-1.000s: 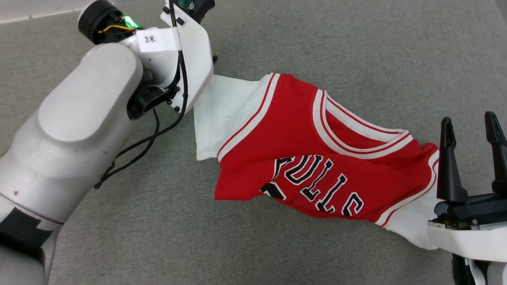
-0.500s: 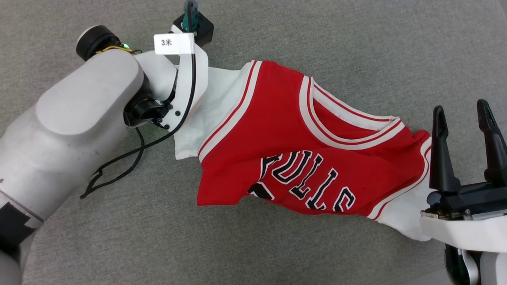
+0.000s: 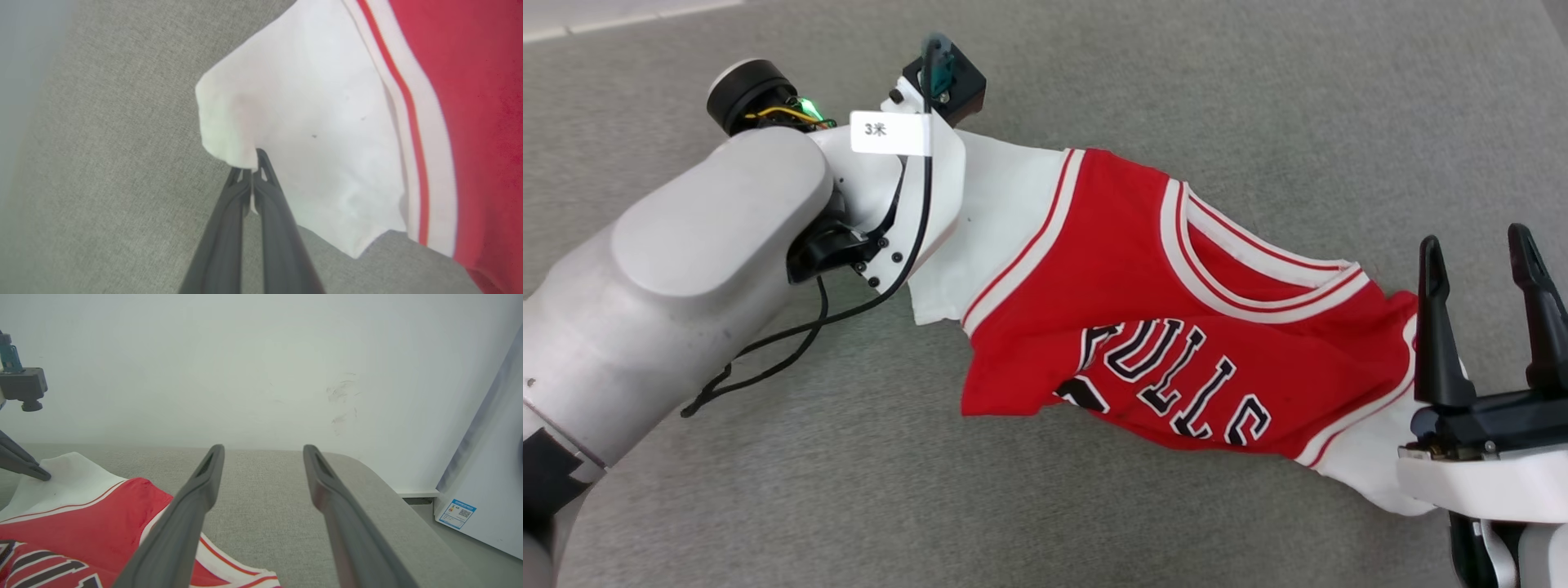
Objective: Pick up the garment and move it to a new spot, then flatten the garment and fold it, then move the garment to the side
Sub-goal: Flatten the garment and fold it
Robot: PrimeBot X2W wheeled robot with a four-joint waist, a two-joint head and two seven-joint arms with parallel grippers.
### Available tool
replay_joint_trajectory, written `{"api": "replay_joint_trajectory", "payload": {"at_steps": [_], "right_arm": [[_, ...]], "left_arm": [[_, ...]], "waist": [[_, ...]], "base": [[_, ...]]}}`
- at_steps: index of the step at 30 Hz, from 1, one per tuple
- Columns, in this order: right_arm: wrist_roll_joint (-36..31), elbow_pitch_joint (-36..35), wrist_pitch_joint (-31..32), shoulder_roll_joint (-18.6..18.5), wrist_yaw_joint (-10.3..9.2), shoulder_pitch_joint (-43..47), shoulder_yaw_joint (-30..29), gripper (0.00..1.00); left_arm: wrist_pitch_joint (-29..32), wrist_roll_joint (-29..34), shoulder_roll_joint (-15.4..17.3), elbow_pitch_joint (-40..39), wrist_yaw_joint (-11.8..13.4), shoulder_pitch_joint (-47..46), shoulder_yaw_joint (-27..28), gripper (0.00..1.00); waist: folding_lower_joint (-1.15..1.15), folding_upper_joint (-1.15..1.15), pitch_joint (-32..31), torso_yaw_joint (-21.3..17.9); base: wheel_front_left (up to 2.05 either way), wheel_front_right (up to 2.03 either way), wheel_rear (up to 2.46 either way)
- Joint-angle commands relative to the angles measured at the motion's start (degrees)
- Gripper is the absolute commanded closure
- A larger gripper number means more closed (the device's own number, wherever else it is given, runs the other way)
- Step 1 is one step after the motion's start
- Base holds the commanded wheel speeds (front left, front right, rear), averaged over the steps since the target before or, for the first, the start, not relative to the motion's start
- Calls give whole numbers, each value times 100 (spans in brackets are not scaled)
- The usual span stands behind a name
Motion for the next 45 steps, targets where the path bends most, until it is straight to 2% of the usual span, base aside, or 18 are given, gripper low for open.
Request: {"api": "replay_joint_trajectory", "payload": {"at_steps": [1, 8, 14, 18, 21, 22, 23, 27, 33, 39, 45], "right_arm": [[-4, 24, -11, -52, -4, 55, -15, 0], [-38, 91, -11, -170, -4, 274, -5, 0], [-45, 82, -11, -215, -4, 332, 23, 0], [-37, 106, -11, -236, -4, 336, 30, 0], [-41, 105, -11, -243, -4, 315, 14, 0], [-44, 103, -11, -246, -4, 309, -1, 0], [-51, 102, -11, -254, -4, 306, -22, 0], [-76, 120, -11, -276, -4, 298, -57, 0], [-90, 129, -11, -276, -4, 267, -5, 0], [-103, 60, -11, -322, -4, 142, 104, 0], [-90, 14, -11, -315, -4, -23, 146, 0]], "left_arm": [[-58, -50, 39, -11, 0, -21, -1, 100], [-296, -307, 516, 202, 1, 205, -10, 100], [-341, -504, 1002, 566, 11, 687, -11, 100], [-444, -716, 1157, 850, 93, 1084, 12, 100], [-602, -813, 1112, 1023, 150, 1267, 62, 100], [-685, -820, 1084, 1068, 179, 1280, 86, 58], [-793, -769, 1051, 1109, 205, 1246, 103, 0], [-988, -651, 980, 1207, 169, 966, 156, 0], [-899, -604, 1047, 1207, 110, 388, 276, 0], [-225, -827, 1208, 999, 40, 93, 248, 0], [283, -752, 1288, 894, 13, 309, 121, 0]], "waist": [[-1, 0, -268, 255], [-1, 0, -668, 705], [-1, 0, -677, 787], [-1, 0, -608, 744], [-1, 0, -581, 733], [-1, 0, -579, 738], [-1, 0, -584, 752], [-1, 0, -643, 822], [-1, 0, -713, 845], [-1, 0, -590, 720], [-1, 0, -354, 546]], "base": [[0, 0, 0], [0, 0, 0], [0, 0, 0], [0, 0, 0], [0, 0, 0], [0, 0, 0], [0, 0, 0], [0, 0, 0], [0, 0, 0], [0, 0, 0], [0, 0, 0]]}}
